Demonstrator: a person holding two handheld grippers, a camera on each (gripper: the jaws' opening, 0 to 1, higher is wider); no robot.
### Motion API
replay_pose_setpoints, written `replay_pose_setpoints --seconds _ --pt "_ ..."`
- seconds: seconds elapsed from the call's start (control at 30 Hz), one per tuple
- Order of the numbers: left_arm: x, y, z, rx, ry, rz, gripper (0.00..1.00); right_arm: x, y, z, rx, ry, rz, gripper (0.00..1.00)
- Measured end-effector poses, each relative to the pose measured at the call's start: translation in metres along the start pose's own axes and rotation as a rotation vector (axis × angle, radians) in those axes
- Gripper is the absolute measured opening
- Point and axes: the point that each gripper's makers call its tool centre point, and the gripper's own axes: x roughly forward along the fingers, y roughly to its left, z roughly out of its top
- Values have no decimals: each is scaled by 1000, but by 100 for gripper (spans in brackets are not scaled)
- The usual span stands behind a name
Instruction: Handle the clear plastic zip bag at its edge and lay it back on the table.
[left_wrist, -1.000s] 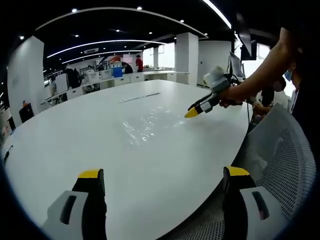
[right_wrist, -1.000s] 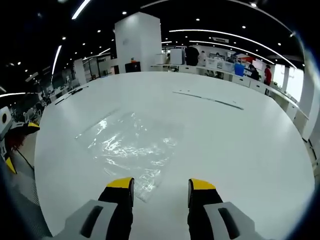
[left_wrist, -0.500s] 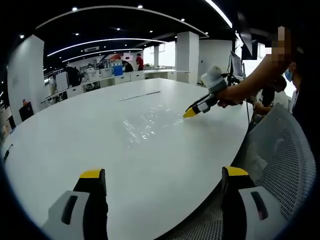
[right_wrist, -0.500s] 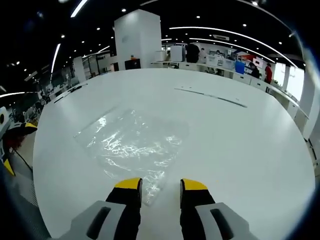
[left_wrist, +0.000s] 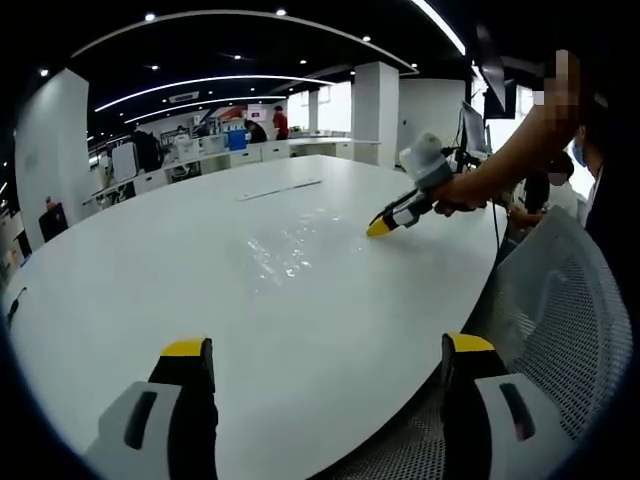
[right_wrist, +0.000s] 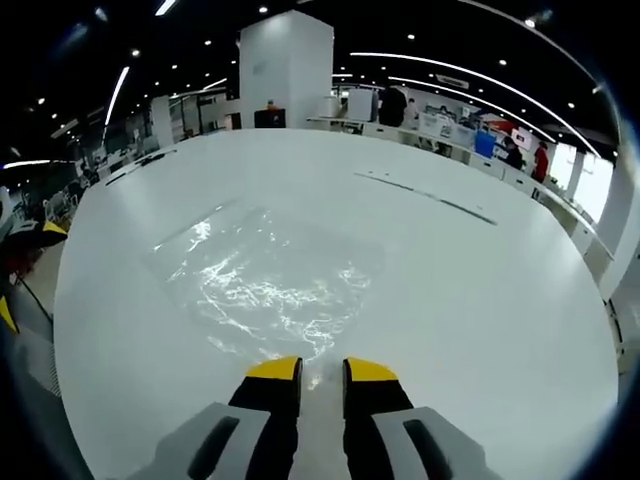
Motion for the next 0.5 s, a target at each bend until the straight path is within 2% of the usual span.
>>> replay_pose_setpoints --seconds 0.13,0.2,0.23,0.27,0.5 --pt "0 0 0 0 -1 0 94 1 -1 0 -16 2 -7 10" --pt "0 1 -1 -1 -1 0 94 1 -6 -2 -34 17 -29 4" --pt "0 1 -1 0 -1 0 94 1 -8 0 -85 6 -35 3" --pt "0 1 0 0 -2 0 94 0 -5 -2 -60 10 -30 3" --pt "0 1 -1 1 0 0 93 -2 -6 1 -102 14 -38 2"
